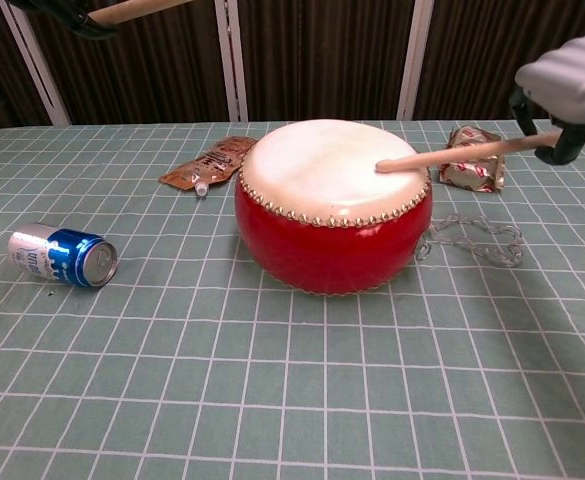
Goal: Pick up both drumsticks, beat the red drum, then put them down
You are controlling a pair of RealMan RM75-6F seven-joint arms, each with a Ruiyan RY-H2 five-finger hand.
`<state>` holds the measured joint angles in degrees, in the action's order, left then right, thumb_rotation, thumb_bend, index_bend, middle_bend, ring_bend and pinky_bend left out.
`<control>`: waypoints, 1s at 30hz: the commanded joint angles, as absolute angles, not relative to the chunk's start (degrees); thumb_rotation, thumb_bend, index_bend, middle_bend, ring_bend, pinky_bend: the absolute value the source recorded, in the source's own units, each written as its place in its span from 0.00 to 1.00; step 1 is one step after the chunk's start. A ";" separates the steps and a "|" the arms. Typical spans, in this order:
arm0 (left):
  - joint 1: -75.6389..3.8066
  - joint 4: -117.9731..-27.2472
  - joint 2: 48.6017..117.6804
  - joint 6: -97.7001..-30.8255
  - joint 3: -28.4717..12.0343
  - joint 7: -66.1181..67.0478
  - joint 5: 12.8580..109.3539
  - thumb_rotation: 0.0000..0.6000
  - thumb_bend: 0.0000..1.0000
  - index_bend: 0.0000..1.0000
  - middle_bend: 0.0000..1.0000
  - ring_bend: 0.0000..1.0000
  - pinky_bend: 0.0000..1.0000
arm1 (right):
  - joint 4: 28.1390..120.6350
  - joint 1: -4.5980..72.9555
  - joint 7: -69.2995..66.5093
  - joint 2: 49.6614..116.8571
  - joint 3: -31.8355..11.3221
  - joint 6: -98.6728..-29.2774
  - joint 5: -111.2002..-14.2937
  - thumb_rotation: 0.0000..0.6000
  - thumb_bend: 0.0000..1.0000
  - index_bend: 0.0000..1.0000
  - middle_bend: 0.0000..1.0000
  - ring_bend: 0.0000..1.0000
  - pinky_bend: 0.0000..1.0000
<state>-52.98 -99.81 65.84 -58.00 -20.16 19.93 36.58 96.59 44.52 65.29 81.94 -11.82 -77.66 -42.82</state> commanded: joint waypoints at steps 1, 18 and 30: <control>-53.40 -101.88 65.56 -59.54 -20.35 21.20 36.63 1.00 0.54 0.76 1.00 1.00 1.00 | 104.74 41.95 51.19 76.72 -15.93 -84.88 -46.07 1.00 0.64 0.97 1.00 1.00 1.00; -58.71 -104.87 71.65 -67.45 -21.34 30.40 33.65 1.00 0.54 0.75 1.00 1.00 1.00 | 108.02 33.15 34.27 68.02 -15.46 -82.50 -49.93 1.00 0.64 0.97 1.00 1.00 1.00; -64.95 -96.82 80.33 -66.62 -18.66 41.65 24.46 1.00 0.55 0.76 1.00 1.00 1.00 | 104.62 31.19 27.68 65.98 -15.97 -78.34 -49.85 1.00 0.64 0.97 1.00 1.00 1.00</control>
<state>-63.21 -99.15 78.69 -67.96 -20.59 37.40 27.99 105.21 31.39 28.14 66.00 -15.96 -78.93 -50.25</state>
